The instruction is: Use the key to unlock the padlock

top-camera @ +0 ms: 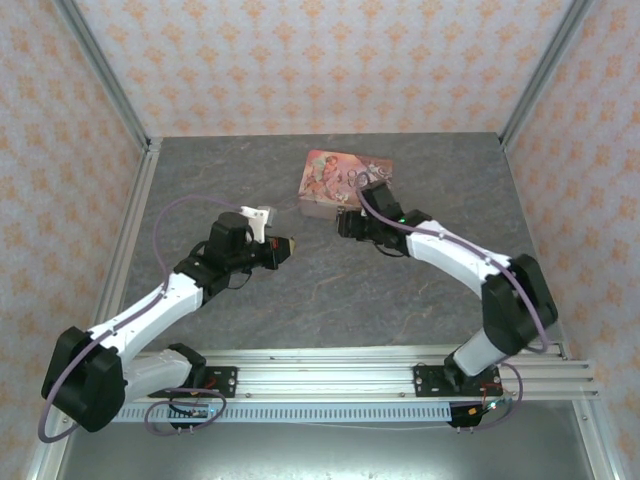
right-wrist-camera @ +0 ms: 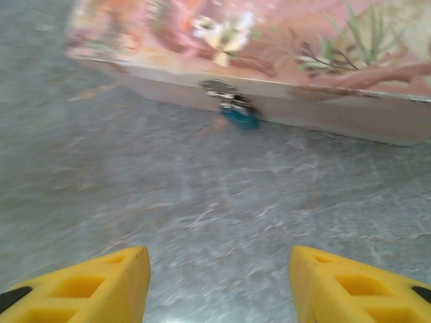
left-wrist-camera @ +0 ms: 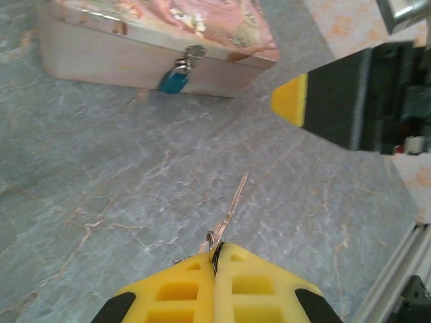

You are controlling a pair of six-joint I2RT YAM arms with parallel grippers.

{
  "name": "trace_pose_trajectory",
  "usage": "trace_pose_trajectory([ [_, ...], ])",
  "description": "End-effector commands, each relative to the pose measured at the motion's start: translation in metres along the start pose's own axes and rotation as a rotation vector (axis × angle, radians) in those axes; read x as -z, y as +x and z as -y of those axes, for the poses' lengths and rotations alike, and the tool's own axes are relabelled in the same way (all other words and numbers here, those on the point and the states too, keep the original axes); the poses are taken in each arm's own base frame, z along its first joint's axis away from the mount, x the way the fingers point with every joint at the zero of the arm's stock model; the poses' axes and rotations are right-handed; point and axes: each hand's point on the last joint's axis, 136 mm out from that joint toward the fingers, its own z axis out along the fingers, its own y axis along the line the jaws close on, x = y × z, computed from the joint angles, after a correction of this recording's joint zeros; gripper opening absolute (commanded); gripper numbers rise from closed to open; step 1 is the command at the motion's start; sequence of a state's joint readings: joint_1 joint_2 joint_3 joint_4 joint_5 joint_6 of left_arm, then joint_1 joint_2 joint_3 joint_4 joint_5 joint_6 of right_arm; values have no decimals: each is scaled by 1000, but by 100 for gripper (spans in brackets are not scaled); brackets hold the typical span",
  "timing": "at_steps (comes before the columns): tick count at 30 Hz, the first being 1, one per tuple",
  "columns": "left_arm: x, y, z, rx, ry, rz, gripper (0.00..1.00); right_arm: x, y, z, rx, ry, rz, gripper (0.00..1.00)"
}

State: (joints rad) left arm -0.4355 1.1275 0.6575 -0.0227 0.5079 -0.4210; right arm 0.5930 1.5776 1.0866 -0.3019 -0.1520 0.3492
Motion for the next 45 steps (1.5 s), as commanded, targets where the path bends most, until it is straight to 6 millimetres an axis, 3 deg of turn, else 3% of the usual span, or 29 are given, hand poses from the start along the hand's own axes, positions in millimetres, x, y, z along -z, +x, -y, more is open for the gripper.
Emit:
trace_pose_trajectory([
  [1, -2, 1, -16, 16, -69, -10, 0, -22, -21, 17, -12, 167, 119, 57],
  [8, -6, -1, -32, 41, -98, 0, 0, -68, -29, 10, -26, 201, 103, 57],
  [16, -17, -16, -43, 68, -92, 0, 0, -92, -36, 6, -43, 247, 134, 57],
  [36, -29, -7, -53, 54, -70, -44, 0, -116, -44, 7, -83, 330, 179, 48],
  [45, -27, 1, -54, 40, -62, -59, 0, -120, -50, 9, -67, 355, 198, 30],
])
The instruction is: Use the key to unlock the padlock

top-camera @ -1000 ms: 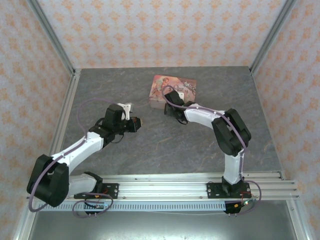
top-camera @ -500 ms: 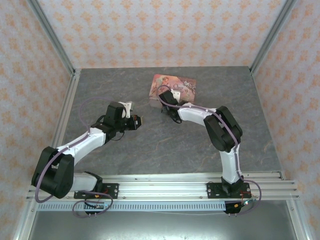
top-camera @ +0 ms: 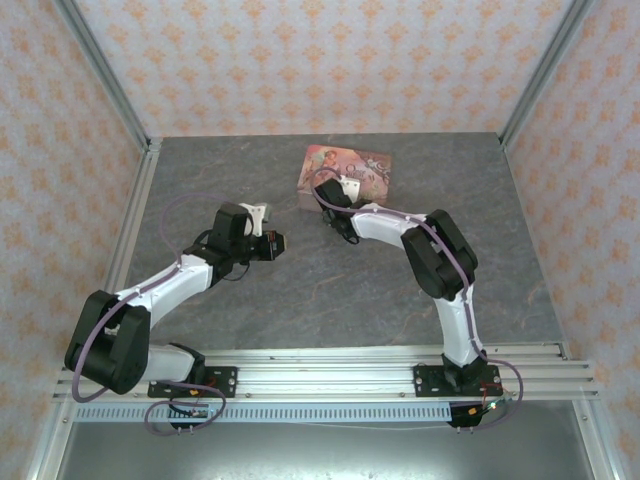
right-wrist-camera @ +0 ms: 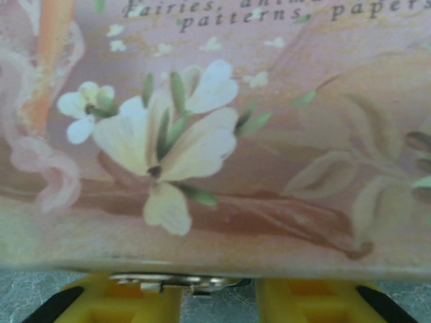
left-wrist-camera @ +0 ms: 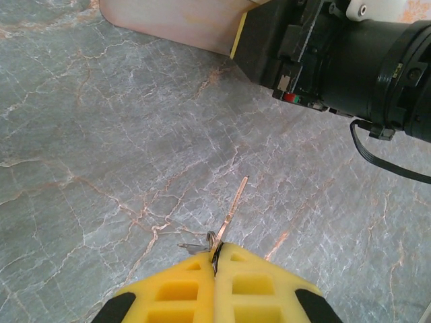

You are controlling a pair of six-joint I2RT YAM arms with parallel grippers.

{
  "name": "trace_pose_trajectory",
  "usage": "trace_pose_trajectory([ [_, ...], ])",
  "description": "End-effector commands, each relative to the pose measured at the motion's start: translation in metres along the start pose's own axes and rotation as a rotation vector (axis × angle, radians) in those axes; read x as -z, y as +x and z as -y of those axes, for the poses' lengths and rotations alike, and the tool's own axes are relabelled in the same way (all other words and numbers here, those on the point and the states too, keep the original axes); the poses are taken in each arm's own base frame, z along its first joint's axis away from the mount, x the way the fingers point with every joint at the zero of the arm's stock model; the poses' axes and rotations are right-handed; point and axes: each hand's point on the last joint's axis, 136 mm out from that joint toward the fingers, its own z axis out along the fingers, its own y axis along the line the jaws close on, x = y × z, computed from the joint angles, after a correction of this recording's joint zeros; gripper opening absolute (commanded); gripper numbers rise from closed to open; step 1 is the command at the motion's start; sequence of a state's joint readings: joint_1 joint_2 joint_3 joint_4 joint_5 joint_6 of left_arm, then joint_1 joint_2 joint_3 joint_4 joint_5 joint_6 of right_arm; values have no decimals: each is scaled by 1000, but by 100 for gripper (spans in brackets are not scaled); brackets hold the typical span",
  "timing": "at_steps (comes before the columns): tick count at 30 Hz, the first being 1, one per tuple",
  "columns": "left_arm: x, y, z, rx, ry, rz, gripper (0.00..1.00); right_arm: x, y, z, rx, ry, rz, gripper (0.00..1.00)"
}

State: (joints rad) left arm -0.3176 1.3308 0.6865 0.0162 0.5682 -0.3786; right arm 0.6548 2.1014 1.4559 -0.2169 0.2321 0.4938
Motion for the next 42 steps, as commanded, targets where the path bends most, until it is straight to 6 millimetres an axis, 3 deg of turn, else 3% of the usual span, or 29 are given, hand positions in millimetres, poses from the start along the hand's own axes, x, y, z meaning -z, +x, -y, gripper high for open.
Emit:
trace_pose_trajectory([
  [1, 3, -2, -1, -34, 14, 15, 0, -3, -8, 2, 15, 46, 39, 30],
  [9, 12, 5, 3, -77, 25, 9, 0, 5, -9, 2, 40, 16, 45, 12],
  [19, 20, 22, 12, -93, 98, 9, 0, 47, 3, -3, 104, -138, -41, 1],
  [27, 27, 42, 20, -130, 144, 47, 0, 84, 28, -11, 82, -287, -199, 0],
  [32, 26, 50, 42, -211, 201, 86, 0, 113, 36, -19, 59, -380, -288, 0],
  [42, 10, 33, 73, -211, 323, 170, 0, 163, 28, -29, 15, -487, -376, 0],
])
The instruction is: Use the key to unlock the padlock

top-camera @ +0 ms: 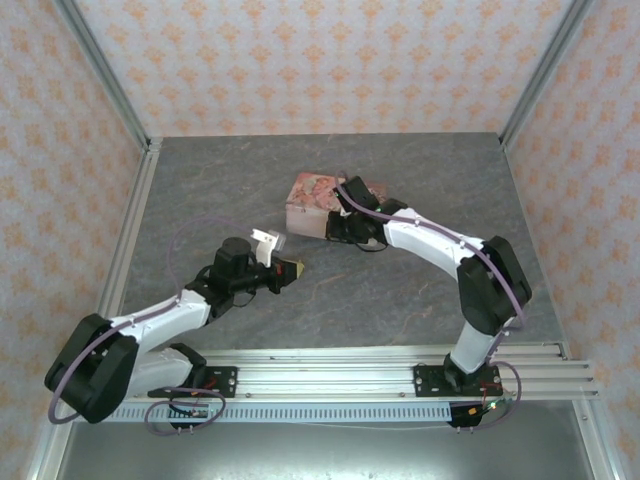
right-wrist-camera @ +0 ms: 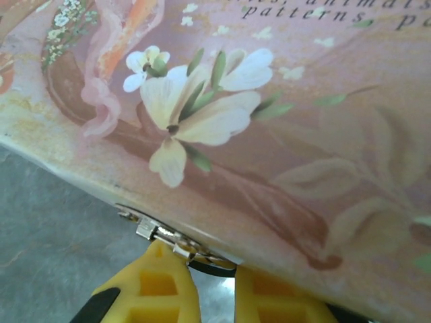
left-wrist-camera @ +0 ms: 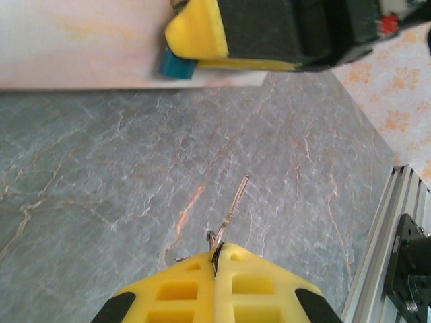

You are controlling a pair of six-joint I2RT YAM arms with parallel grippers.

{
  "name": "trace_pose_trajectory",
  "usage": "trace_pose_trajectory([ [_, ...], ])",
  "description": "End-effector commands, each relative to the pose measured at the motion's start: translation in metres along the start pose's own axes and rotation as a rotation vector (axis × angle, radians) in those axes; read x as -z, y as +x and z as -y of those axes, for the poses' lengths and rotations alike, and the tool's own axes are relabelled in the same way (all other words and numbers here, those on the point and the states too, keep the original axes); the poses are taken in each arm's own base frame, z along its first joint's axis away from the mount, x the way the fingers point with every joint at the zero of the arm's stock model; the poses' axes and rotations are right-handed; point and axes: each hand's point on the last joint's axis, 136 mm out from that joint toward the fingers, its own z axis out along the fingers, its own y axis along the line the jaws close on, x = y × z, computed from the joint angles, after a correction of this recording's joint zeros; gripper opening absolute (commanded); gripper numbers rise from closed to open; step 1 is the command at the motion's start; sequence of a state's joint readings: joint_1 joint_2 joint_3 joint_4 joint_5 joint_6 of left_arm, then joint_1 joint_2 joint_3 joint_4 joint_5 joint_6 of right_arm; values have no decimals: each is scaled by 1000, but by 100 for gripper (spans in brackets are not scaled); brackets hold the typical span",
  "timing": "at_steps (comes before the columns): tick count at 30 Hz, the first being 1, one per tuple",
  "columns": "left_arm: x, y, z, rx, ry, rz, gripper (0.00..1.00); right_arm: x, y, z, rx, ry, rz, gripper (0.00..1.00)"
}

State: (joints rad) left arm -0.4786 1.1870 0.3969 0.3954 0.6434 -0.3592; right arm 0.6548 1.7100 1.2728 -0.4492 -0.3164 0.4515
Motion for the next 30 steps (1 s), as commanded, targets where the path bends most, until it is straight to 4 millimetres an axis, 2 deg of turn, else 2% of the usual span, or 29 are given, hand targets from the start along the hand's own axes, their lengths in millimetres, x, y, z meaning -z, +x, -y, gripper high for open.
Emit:
trace_pose_trajectory([
  [1, -4, -28, 14, -22, 55, 112, 0, 33, -7, -27, -16, -91, -8, 0],
  [6, -7, -38, 16, -22, 50, 137, 0, 48, -8, -37, -34, -125, -49, 0],
  [17, -15, -44, 18, 27, 96, 180, 0, 63, -16, -49, -129, -233, -67, 0],
  [30, -34, -48, 16, 103, 168, 200, 0, 59, -19, -44, -167, -257, -78, 0],
])
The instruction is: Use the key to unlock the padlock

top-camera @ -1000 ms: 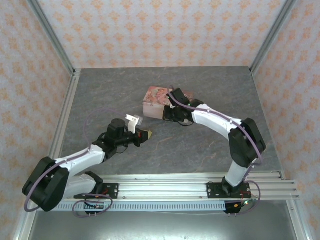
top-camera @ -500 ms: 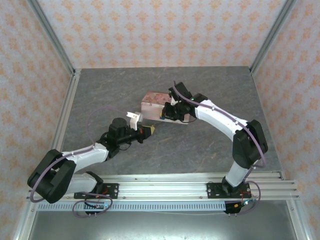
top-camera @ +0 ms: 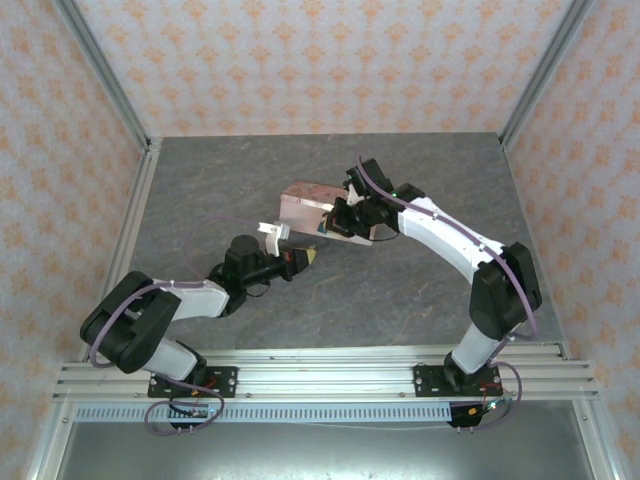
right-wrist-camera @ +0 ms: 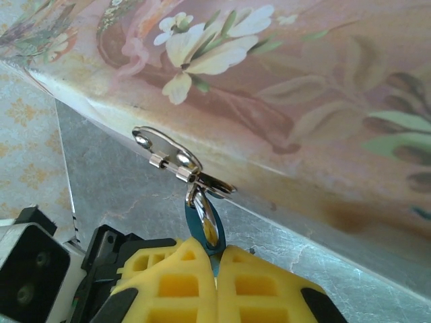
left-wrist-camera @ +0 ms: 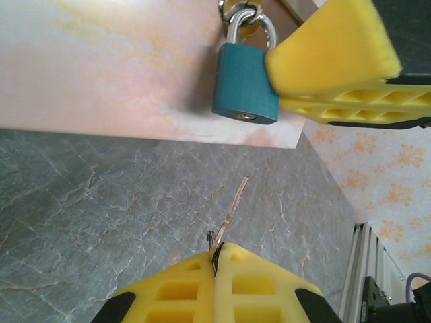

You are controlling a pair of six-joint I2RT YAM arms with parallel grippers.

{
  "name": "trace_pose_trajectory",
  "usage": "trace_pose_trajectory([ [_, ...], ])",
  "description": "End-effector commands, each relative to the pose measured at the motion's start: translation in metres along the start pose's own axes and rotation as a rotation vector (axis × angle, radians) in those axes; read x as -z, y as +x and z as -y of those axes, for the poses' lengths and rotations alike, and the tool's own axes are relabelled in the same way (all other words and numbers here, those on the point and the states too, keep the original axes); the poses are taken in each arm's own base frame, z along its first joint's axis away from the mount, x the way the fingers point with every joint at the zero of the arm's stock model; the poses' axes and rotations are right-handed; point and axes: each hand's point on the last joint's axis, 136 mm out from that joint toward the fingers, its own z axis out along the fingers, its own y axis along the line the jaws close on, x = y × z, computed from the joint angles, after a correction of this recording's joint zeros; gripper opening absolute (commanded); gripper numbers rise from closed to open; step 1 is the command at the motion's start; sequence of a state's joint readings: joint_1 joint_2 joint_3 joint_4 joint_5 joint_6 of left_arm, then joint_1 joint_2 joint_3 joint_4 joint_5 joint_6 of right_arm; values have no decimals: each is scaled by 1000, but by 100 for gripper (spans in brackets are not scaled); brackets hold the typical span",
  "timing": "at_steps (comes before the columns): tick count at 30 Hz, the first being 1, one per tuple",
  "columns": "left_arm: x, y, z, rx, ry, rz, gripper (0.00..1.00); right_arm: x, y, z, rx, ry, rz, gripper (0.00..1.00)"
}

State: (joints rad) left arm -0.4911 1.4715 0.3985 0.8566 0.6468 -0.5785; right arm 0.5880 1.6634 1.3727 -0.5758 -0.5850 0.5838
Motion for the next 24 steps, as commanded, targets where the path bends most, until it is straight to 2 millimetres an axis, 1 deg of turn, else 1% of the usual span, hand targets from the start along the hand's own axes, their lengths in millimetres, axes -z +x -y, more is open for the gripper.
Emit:
trace_pose_trajectory([
  [1, -5, -22, 22, -23, 85, 64, 0, 13, -9, -18, 21, -67, 43, 0],
  [8, -13, -31, 31, 26, 147, 82, 0, 8, -10, -14, 8, -74, 50, 0],
  [14, -17, -33, 33, 60, 157, 71, 0, 8, -12, -12, 2, -78, 60, 0],
  [18, -19, -31, 28, 79, 143, 55, 0, 8, -12, -9, -3, -76, 74, 0],
  [24, -17, -20, 11, 105, 89, 32, 0, 7, -14, -1, 0, -63, 100, 0],
])
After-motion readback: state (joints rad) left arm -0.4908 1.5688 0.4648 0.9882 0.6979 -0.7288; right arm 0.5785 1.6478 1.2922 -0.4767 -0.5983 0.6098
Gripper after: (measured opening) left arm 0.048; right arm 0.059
